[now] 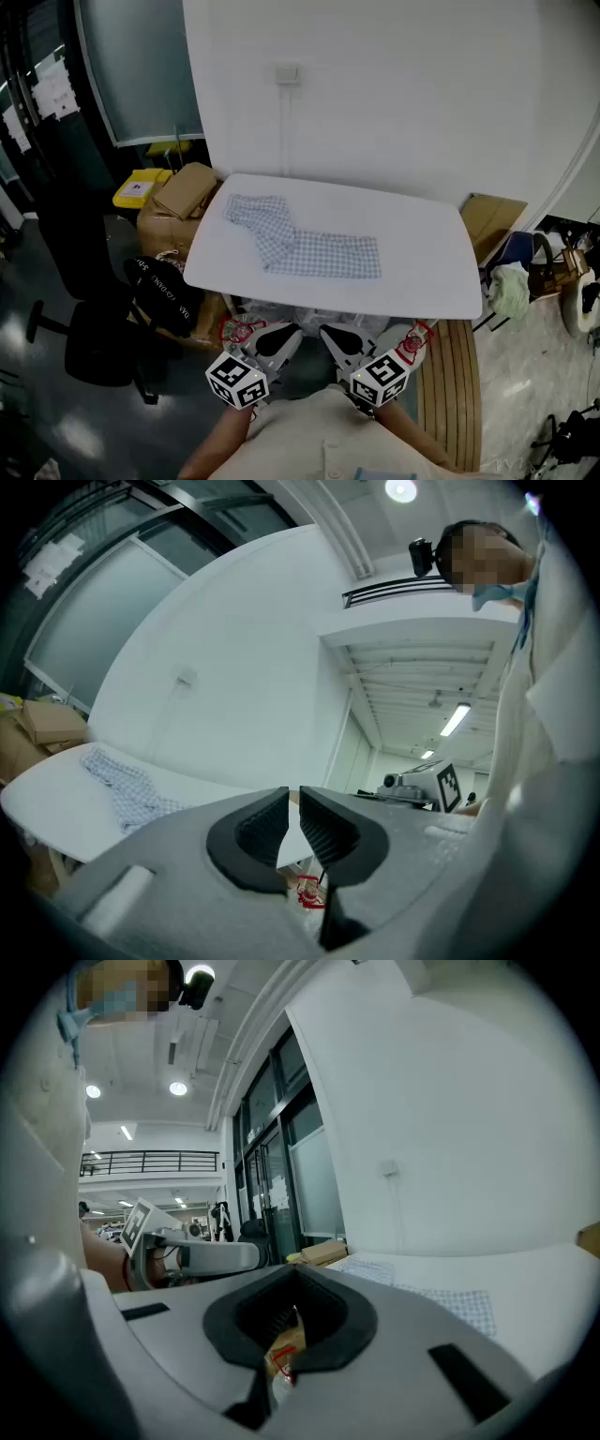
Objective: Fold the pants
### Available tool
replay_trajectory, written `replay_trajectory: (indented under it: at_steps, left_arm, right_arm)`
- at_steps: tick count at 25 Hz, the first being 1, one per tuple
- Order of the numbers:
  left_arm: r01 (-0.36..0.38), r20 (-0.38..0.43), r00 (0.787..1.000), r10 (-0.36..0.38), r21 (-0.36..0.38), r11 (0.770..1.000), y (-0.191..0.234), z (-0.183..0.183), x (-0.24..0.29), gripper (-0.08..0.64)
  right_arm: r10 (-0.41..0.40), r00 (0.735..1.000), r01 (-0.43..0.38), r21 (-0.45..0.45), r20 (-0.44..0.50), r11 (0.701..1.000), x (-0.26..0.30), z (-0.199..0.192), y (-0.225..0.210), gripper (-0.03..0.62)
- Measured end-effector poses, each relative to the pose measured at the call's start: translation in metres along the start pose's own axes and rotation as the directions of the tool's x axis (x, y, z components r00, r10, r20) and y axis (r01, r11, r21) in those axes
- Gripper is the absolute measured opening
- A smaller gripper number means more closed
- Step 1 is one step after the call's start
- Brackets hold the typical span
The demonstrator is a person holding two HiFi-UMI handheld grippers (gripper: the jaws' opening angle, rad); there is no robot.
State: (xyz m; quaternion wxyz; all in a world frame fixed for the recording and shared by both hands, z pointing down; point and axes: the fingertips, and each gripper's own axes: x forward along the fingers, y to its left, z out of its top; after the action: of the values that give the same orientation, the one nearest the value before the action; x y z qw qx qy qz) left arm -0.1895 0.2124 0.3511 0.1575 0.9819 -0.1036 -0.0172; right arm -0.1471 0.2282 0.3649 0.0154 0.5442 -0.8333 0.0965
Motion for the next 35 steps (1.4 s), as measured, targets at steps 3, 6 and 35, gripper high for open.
replay_trajectory:
  at_steps: [3,6,35]
  left_arm:
    - [-0.002,-0.002,1.000,0.002,-0.003,1.000,0.002,-0.001,0.001,0.034]
    - [-0.001,0.000,1.000,0.001,-0.004,1.000,0.004,-0.002,0.002,0.034]
    - [0.030,-0.114,0.993,-0.039,-0.085,0.996,0.045,-0.028,0.131,0.034]
  right_arm:
    - [0.000,1.000,0.000,0.000,-0.003,1.000,0.001,0.000,-0.002,0.015]
    - [0.004,1.000,-0.004,-0.008,-0.006,1.000,0.003,-0.001,-0.002,0.015]
    - [-0.015,0.997,0.017,0.029,-0.079,0.999,0.021,-0.010,-0.132,0.040]
